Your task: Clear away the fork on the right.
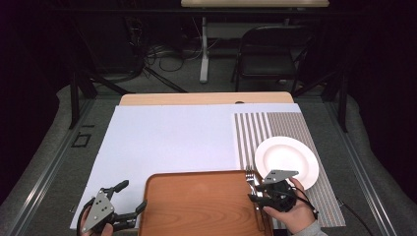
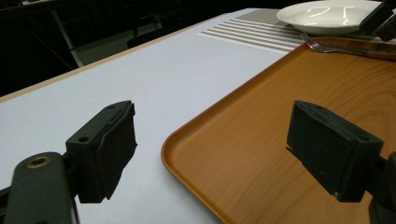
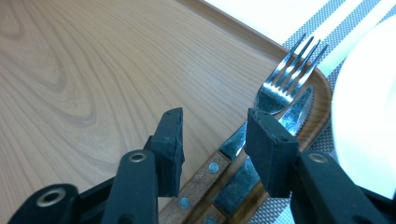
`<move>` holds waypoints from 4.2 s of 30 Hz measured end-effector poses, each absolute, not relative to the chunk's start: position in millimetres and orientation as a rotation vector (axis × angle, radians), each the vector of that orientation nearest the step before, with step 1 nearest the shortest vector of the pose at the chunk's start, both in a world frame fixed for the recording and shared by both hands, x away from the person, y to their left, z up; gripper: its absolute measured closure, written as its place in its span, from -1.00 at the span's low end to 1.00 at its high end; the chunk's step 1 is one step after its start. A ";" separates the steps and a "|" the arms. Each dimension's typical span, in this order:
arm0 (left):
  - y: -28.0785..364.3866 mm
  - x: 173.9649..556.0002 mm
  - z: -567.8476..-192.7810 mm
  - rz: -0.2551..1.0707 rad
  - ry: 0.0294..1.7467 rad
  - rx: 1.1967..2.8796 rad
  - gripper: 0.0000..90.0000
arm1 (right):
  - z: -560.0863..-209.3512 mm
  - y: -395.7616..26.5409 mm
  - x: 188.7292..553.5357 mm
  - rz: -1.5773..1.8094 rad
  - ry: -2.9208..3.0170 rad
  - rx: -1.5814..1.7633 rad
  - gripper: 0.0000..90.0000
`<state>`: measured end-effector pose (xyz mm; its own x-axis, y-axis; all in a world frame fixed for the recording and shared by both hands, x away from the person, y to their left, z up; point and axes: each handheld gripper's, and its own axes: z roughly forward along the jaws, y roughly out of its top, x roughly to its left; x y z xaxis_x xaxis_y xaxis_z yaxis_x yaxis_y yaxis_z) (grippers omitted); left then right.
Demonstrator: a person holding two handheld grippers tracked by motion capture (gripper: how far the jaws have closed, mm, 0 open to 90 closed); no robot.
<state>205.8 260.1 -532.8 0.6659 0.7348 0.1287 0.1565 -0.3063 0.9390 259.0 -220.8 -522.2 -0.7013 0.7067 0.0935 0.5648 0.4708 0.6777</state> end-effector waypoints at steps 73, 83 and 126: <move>262.3 207.1 -533.0 0.660 0.728 1.806 -0.65 | -501.3 -292.0 268.9 0.658 2.282 0.902 -1.00; 262.5 207.2 -533.1 0.647 0.738 1.798 -0.65 | -511.0 -297.4 272.8 0.590 2.281 0.908 -1.00; 262.2 207.4 -533.7 0.649 0.734 1.805 -0.65 | -533.1 -296.2 275.8 0.431 2.321 0.790 -1.00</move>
